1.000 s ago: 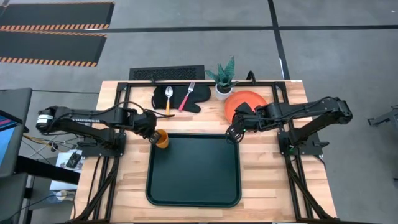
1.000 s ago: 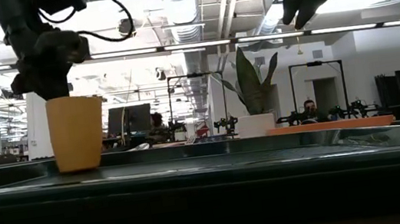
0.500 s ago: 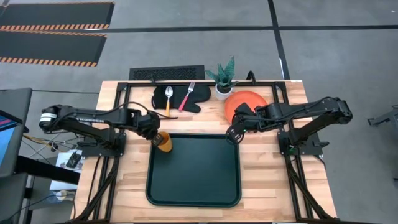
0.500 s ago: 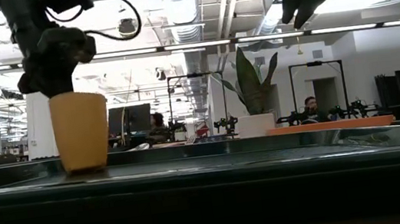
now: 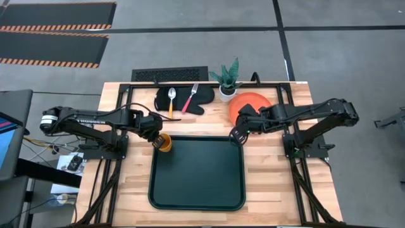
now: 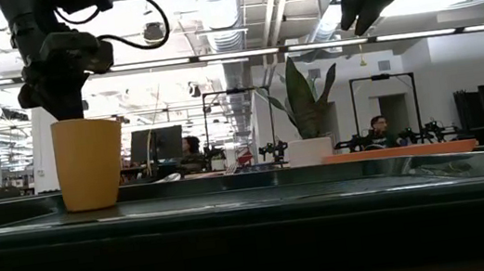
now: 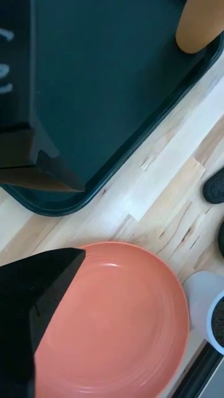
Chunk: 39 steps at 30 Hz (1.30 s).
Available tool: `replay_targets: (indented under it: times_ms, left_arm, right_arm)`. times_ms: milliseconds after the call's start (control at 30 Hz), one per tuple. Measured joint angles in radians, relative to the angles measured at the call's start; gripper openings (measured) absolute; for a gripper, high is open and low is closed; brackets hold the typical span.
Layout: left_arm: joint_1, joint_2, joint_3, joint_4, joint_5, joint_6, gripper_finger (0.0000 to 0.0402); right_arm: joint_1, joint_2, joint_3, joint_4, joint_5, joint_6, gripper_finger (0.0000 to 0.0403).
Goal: Pick and place plate/cup/fork/spoon on tray
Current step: Put the yellow cup on the black serving tray, then put the orange plate under the yellow cup on the black serving tray
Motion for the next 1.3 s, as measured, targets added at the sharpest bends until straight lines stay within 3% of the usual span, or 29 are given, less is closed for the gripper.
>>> replay_targets:
  times_ms: [533, 767, 933, 1100, 1300]
  left_arm:
    - [0.0, 0.0, 0.0, 0.015, 0.024, 0.048, 0.0017]
    - [0.0, 0.0, 0.0, 0.037, 0.02, 0.053, 0.0085]
    - [0.0, 0.0, 0.001, 0.06, 0.02, 0.06, 0.014]
    - [0.0, -0.002, 0.001, 0.086, 0.019, 0.06, 0.0188]
    - [0.0, -0.002, 0.001, 0.098, 0.021, 0.051, 0.0232]
  right_arm:
    - [-0.037, 0.0, 0.0, 0.0, -0.001, -0.006, 0.0186]
    - [-0.073, 0.0, 0.0, -0.017, -0.003, 0.022, 0.0207]
    - [-0.127, 0.0, -0.04, -0.129, -0.008, 0.166, 0.0225]
    - [-0.187, -0.001, -0.166, -0.177, -0.096, 0.347, 0.023]
    - [-0.197, -0.002, -0.37, -0.056, -0.196, 0.498, 0.0226]
